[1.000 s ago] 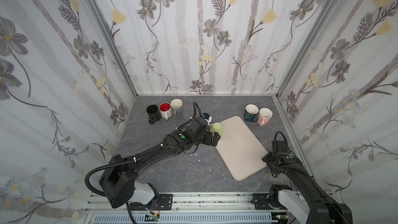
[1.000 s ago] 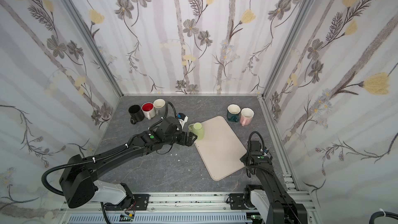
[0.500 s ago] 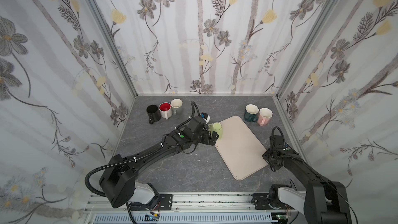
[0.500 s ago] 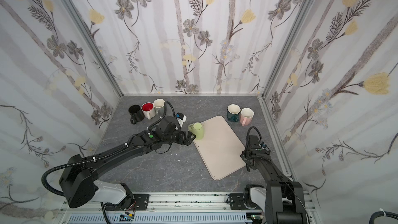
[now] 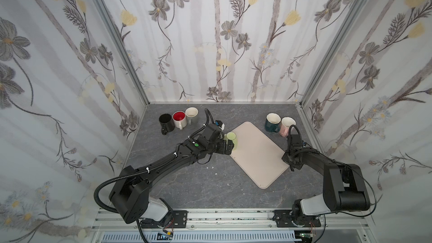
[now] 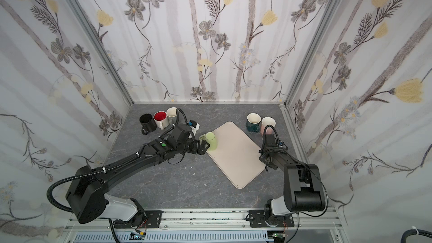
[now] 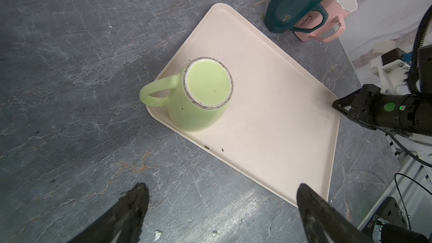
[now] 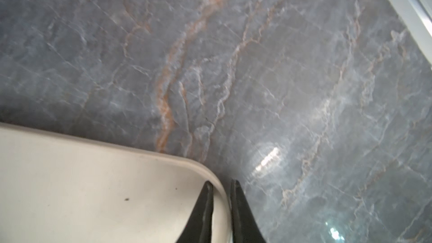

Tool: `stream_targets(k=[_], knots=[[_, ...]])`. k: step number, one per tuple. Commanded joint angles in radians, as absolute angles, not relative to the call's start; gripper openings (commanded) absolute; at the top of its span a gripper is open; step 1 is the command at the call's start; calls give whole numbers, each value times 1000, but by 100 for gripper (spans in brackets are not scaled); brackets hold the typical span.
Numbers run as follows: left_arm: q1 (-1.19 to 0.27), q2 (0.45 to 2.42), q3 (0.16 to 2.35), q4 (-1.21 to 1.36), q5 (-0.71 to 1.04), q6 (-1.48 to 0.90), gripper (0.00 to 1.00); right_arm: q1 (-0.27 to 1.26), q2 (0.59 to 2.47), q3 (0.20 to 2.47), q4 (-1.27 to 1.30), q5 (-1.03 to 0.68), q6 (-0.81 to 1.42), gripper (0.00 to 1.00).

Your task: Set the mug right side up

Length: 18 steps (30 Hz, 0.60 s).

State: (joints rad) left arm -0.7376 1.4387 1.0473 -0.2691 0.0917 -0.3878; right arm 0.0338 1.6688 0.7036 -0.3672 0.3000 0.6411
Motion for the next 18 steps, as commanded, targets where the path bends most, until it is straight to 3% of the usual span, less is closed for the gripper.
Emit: stream_targets(k=[1,18], knots=[[-730,1443,1066,-295,77,-378,100,55,1740,741,-358,245,593,16],[-625,1482,1093,-326,104,-389,100,198,1963,1096,-426,412,425,16]])
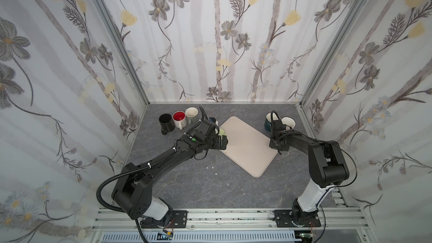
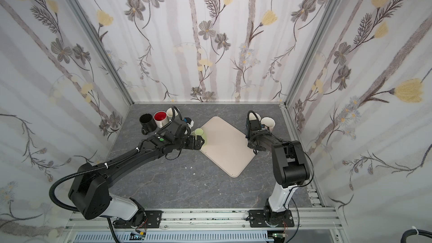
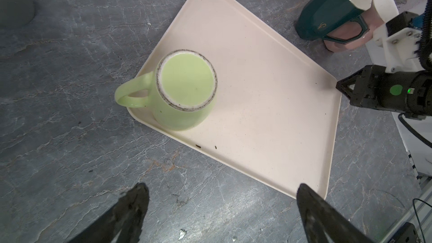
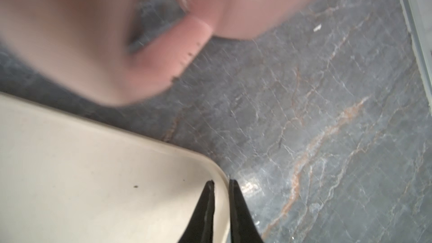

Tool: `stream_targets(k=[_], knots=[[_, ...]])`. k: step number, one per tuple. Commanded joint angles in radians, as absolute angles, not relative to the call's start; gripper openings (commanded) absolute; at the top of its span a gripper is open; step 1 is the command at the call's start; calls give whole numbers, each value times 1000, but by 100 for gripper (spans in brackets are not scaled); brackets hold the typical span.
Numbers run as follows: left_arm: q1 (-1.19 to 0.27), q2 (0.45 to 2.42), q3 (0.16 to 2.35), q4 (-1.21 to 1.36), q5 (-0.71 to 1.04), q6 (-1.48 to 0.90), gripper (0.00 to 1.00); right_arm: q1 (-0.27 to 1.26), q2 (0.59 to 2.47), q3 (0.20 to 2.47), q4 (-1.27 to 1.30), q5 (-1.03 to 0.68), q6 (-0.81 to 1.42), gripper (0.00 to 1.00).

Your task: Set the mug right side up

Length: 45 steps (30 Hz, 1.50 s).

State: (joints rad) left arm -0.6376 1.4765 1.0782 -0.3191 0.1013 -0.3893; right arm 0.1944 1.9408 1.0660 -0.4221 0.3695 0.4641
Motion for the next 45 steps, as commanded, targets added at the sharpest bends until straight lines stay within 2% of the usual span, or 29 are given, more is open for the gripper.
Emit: stream_targets(k=[1,5,7,12,21,29,33,37,45], knots=[[-618,1485,1097,-327,103,-388,100,198,1969,1105,-427,415,424,15],[-587,1504,1117,-328,113,-383,100,199,1959,1100,-400,400,400,18],[-571,1519,1129,-325,117,-380,100,199,1946,1099,-400,375,391,23],[-527,1573,1168,-326,123,-361,100,201,1837,1024,-363,274,420,44],[-482,1630,1214,-306,117,-293,100,201,1574,898,-367,180,465,63],[-472,1756,1299,-368,49,-139,100,206,1212,680,-314,105,467,70],[-457,1781,1283,-303,144,-61,100,204,1075,602,-337,114,474,73],[-429,1820,1290,-249,299,-6,100,203,996,551,-359,135,477,75],[-425,1894,1353,-282,449,69,100,200,962,544,-390,147,479,75]])
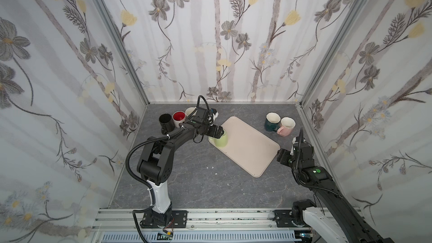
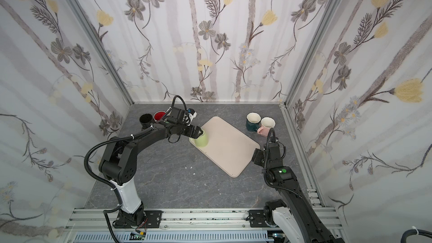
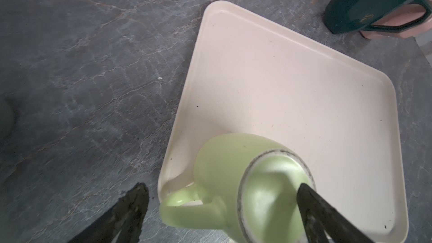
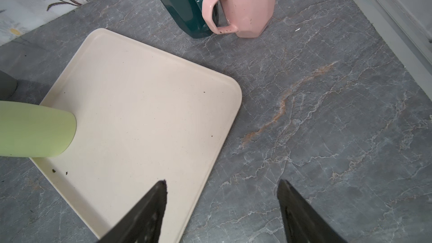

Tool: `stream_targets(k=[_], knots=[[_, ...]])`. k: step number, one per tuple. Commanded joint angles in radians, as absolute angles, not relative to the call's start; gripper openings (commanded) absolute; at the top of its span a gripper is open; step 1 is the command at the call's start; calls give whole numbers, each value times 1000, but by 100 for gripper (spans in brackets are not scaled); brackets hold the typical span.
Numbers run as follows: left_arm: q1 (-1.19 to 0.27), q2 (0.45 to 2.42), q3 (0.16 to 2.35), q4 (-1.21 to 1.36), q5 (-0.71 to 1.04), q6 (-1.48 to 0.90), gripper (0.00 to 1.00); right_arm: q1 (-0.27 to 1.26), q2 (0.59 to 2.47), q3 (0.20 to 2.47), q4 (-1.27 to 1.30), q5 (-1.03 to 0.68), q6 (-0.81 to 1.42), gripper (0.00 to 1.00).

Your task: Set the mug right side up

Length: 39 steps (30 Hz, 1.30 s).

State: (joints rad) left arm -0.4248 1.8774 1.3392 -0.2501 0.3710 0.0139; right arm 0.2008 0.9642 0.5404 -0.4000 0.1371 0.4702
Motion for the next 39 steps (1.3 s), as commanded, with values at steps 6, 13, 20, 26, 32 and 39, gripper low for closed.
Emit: stream_targets(k=[6,13,20,26,32,39], knots=[[-438,1870,1312,-283,458,37,100,198,996,557,-389,148,480,75],[-494,1799,1217,-251,449,24,100,198,1030,550,-367,129,501,75],[-539,1774,1191,-262,422,-13,100,198,1020,548,-351,96,518,75],[-593,1749,1179,-231,426,-61,100,198,1004,526,-285,-33,552,74],[-646,1794,1238,-212,407,-99,100,212,1008,496,-210,-150,603,73],[-678,1899,1367,-258,372,-118,100,216,962,448,-210,-162,611,73]])
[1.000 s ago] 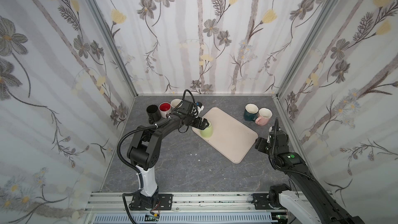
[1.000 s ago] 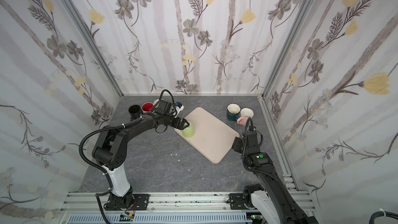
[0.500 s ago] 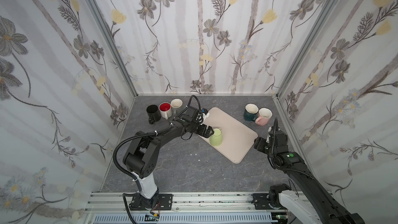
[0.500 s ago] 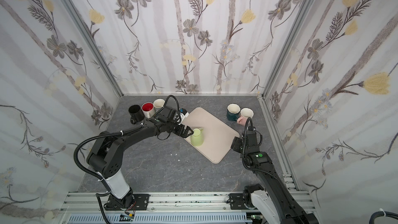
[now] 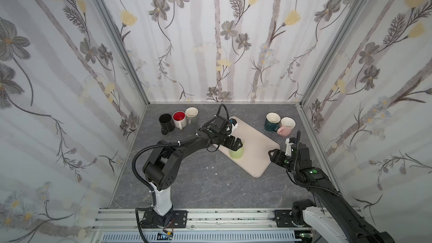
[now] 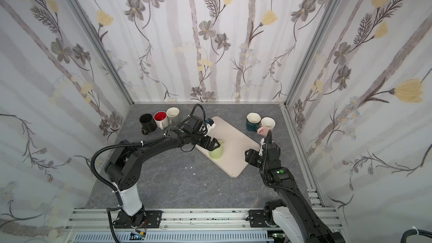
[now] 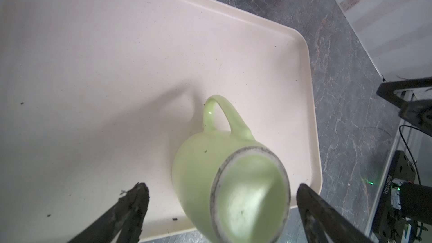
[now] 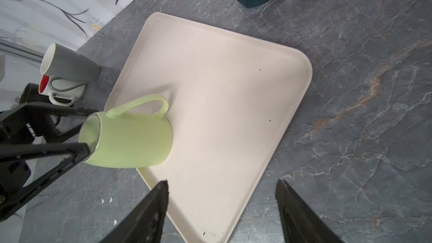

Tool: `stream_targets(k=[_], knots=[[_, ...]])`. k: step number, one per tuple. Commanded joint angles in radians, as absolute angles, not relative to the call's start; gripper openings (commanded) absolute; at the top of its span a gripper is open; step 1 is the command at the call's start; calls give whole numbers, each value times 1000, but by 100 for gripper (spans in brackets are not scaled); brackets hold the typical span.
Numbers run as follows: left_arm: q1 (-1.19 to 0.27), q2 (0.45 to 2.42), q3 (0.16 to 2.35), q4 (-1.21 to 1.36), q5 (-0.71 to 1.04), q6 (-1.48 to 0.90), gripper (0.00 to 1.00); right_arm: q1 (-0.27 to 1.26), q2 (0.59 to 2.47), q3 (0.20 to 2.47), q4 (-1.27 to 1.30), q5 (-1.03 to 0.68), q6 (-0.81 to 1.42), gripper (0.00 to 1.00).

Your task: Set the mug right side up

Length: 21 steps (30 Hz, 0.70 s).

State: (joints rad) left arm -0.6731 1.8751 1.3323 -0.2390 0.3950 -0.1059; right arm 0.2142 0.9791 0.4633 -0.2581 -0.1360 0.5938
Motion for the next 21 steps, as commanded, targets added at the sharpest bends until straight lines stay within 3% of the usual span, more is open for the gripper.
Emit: stream_targets(k=[1,21], knots=[[-681,1912,1383,-260,374,-122,100,216,952,439,-208,-161,612,73],[-804,2020,1540,-244,467,-184,100,173,878,390,-243,-152,589,74]])
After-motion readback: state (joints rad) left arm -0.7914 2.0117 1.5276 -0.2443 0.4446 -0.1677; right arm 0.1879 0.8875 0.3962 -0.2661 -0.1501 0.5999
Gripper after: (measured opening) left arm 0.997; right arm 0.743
